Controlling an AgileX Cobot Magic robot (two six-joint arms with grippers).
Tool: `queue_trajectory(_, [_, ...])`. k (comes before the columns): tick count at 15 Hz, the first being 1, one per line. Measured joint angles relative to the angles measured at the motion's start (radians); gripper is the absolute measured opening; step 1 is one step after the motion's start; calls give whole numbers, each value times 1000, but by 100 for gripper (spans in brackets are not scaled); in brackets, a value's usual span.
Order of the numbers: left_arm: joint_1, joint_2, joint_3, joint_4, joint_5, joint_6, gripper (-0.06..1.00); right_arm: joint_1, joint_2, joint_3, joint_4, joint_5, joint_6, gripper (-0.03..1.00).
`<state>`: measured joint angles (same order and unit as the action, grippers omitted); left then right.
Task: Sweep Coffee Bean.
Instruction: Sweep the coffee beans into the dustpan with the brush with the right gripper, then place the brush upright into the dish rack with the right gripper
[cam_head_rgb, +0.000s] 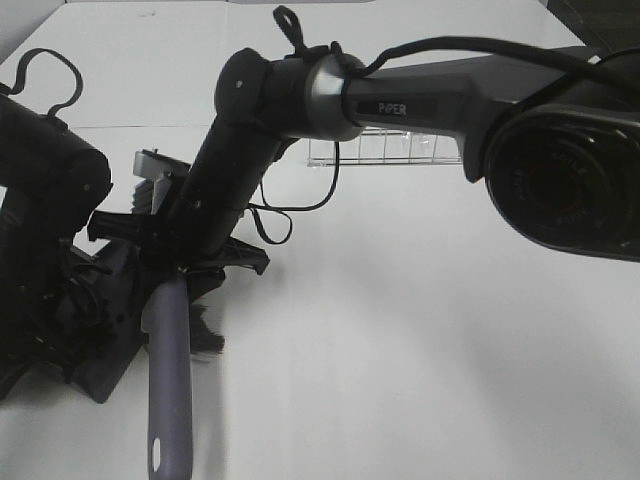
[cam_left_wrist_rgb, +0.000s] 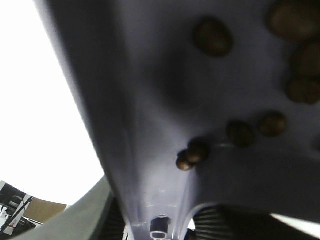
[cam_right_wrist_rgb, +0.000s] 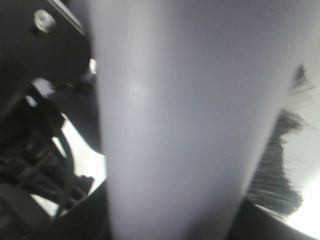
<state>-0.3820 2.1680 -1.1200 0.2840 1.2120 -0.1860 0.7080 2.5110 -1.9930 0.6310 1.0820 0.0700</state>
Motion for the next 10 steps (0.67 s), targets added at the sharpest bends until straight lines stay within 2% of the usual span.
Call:
queue_trajectory(2, [7,-2,0,-9,-3,2,32,-70,8,9,207,15,-144,27])
queue_trajectory(3, [7,-3,0,-8,-3,2,32,-104,14,9,354,12,-221,27])
queue_trajectory(5, [7,-3,0,-8,-3,3,32,-136,12,9,481,15,-296,27])
queue_trajectory(6, [7,-3,0,-8,-3,3,32,-152,9,9,500,20,-314,27])
queue_trajectory(7, [7,-3,0,-8,-3,3,32,-163,2,9,468,22,-314,27])
queue_trajectory(9, [7,-3,0,-8,-3,7,32,-174,-44,9,316,22,-283,27])
queue_trajectory(10, [7,-3,0,-6,-3,21,32,-173,-127,9,27,32,-179,27])
